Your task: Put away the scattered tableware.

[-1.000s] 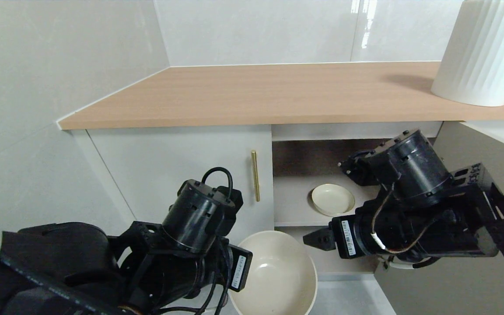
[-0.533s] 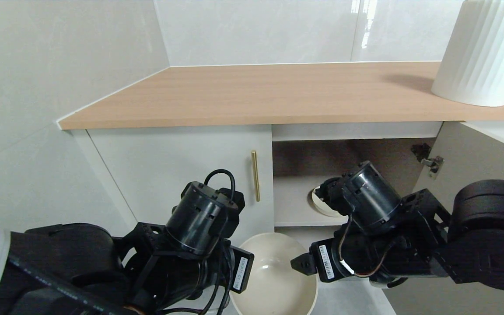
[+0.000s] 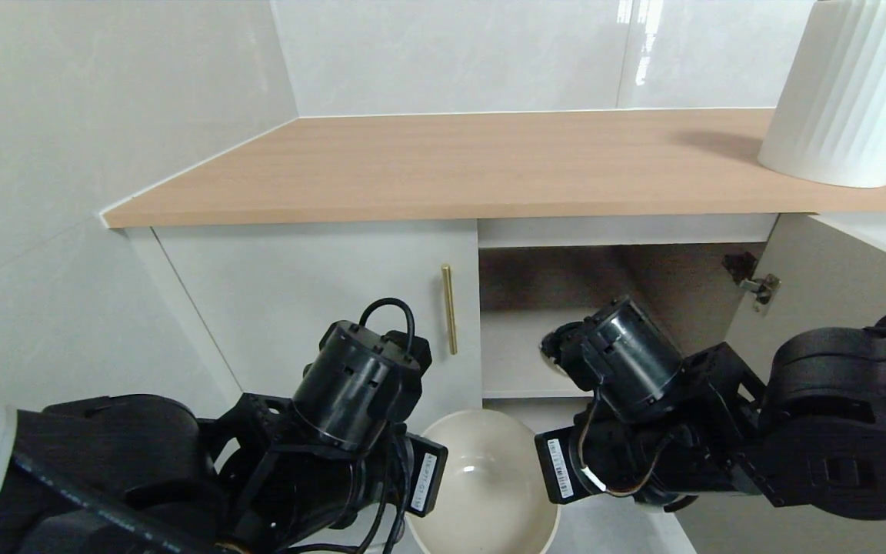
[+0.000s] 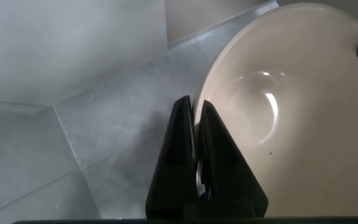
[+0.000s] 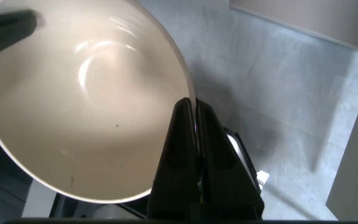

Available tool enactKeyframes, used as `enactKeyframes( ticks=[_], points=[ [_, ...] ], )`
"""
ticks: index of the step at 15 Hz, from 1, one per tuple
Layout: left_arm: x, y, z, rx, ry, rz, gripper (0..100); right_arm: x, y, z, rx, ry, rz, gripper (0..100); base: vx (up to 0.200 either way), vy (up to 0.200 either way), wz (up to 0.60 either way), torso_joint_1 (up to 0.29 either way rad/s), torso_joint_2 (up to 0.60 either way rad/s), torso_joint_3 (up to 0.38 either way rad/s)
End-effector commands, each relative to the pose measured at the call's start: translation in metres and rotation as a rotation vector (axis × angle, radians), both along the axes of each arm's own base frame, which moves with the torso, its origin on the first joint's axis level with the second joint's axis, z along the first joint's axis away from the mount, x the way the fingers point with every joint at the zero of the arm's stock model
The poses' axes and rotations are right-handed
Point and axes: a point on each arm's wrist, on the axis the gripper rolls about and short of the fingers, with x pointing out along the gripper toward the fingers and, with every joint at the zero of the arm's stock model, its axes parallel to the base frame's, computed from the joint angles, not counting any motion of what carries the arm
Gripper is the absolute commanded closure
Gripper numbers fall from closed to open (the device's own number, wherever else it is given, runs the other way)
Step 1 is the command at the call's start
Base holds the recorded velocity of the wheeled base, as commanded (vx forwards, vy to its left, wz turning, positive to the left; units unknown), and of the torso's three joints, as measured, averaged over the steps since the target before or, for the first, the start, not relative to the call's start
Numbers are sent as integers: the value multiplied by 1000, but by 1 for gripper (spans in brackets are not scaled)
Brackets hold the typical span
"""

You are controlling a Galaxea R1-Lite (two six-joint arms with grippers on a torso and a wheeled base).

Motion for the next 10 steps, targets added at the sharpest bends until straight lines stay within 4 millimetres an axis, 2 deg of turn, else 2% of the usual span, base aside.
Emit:
enactKeyframes(
  ticks=[1,8,9,10],
  points=[
    [0,0,0,2,0,2,100,0,0,-2,-7,4,-1,100,0,0,0,0,0,0],
    [-1,1,-1,11,-1,8,100,0,0,-2,-7,4,-1,100,0,0,0,0,0,0],
    [0,1,-2,12,-1,9,0,0,0,-2,-7,4,-1,100,0,0,0,0,0,0],
    [0,1,-1,10,-3,11,0,0,0,-2,-8,5,-1,100,0,0,0,0,0,0]
  ],
)
